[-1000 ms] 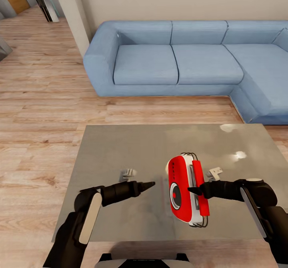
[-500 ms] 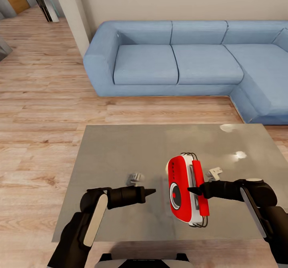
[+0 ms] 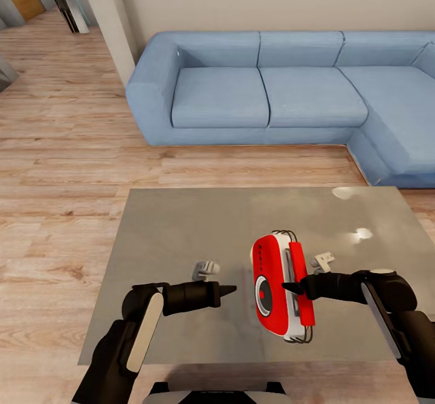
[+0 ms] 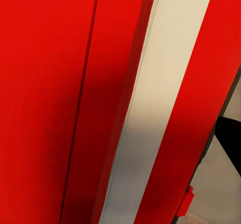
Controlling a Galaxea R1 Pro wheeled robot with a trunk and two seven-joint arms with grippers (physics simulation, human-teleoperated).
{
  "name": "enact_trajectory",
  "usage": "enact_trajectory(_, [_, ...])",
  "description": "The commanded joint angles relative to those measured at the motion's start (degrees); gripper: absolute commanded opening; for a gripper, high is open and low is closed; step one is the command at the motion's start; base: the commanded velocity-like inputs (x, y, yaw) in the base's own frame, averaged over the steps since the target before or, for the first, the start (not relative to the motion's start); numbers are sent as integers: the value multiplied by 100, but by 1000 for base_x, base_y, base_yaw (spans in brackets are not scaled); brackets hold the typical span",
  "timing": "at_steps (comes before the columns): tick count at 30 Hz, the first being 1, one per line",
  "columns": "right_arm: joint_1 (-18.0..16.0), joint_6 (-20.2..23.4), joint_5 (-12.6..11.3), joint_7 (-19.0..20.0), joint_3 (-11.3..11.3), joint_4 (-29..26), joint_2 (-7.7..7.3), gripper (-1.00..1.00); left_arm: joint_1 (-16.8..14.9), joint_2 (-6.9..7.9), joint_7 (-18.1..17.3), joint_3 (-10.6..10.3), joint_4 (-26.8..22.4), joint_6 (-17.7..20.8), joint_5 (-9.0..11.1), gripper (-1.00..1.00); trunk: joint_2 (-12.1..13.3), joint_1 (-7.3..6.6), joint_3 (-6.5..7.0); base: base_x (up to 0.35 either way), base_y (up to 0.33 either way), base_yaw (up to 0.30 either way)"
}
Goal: Turn on the radio receiver that's on the table in the living room.
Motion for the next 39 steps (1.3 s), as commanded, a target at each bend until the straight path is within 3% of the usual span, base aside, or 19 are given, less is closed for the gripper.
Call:
enact_trajectory(1, [-1, 19, -59, 3, 1, -1, 0, -100, 0, 0, -1, 0, 0, 1, 0, -100, 0, 0, 0, 0, 0, 0])
enact_trajectory(12, [-1, 19, -66, 29, 2, -4, 3, -100, 0, 0, -4, -3, 0, 3, 0, -100, 0, 0, 0, 0, 0, 0])
enact_trajectory(18, [-18, 19, 290, -181, -53, 8, 19, -100, -186, 57, -43, -197, 193, -189, 200, -100, 0, 0, 0, 0, 0, 0])
enact_trajectory(24, [-18, 19, 455, 0, -58, 9, -47, -100, 9, 128, -93, -333, 61, -39, 17, -100, 0, 0, 0, 0, 0, 0])
enact_trajectory(32, [-18, 19, 601, 99, -83, 3, -70, -100, 165, 140, -92, -379, -185, 109, 7, -100, 0, 0, 0, 0, 0, 0])
enact_trajectory(39, [-18, 19, 739, 109, -97, 0, -76, -100, 167, 132, -92, -365, 10, 112, -11, -100, 0, 0, 0, 0, 0, 0])
